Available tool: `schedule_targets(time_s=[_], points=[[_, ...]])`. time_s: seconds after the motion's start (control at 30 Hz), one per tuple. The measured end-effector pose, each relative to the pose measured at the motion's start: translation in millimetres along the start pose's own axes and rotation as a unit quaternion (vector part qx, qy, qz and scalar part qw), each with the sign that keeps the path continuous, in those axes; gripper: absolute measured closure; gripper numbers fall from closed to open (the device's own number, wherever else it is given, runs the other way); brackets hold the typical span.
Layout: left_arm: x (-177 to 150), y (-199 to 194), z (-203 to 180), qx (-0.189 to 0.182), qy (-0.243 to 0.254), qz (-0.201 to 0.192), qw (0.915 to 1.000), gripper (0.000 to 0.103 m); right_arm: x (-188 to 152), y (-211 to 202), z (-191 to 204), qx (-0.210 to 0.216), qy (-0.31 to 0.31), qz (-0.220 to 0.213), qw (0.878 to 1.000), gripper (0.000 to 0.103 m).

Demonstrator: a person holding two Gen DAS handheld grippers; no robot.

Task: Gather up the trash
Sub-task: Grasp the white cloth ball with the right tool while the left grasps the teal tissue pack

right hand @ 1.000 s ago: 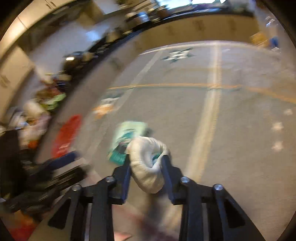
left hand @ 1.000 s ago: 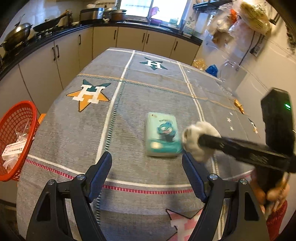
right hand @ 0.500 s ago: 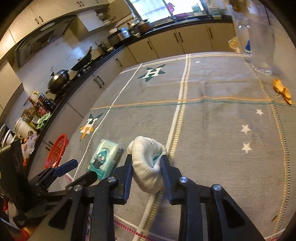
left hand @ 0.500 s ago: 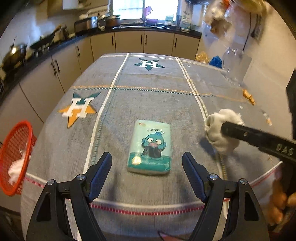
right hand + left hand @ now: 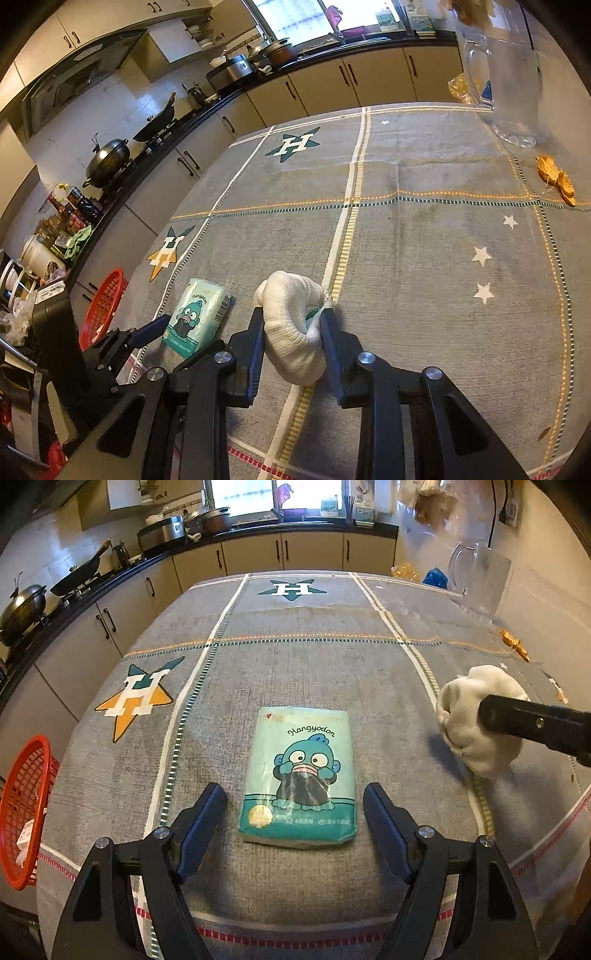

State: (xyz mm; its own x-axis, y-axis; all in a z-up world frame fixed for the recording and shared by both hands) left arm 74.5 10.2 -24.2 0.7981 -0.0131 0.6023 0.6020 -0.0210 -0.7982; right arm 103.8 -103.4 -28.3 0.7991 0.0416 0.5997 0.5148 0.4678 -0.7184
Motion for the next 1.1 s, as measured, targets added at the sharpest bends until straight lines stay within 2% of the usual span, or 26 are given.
schedule_targets(time_s=[0.3,0.47,0.53,0.6,0.7,1.1], points=[[1.0,4.1,4.1,-0.009,-0.006,-0.003,0.9999,0.024,-0.4,4.0,1.6,-0.021,-0.01,-0.001,1.0,0.071],[1.6,5.4,4.2,-0.012,-0.007,-0.001,0.9999,0.019,-0.8,5.0,0.8,-0.022,-0.009,0.0,1.0,0.071],[1.9,4.7,5.4,-0.011,-0.01,-0.004,0.9999,0.023,-0.9,5.2,0.5,-0.023,-0.01,-0.001,1.0,0.071],[2.5,2.8,8.2,-0.009,-0.016,-0.012,0.9998,0.038,-0.5,4.9,0.8,-0.026,-0.012,-0.004,1.0,0.071],[3.7,1.1,12.0,-0.017,-0.026,-0.019,0.9993,0.049,-1.0,4.9,0.7,-0.029,-0.013,-0.007,0.999,0.071],[4.4,-2.7,14.9,-0.034,-0.038,-0.033,0.9982,0.056,-4.9,8.8,7.9,-0.049,-0.032,-0.011,0.998,0.071]])
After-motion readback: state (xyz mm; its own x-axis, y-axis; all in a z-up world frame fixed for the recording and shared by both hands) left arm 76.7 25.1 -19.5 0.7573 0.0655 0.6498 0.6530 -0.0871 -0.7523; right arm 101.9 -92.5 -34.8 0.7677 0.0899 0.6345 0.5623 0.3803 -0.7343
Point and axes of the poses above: each gripper's, at about its wrist camera, not at the fingertips, and y roughly the way its jaws point, z to its left, x to its top, the point moved 4 cm from there along y, roughly the way its jaws point, and after that the axes turned 4 degrees about -x, right-handed, at the moved point
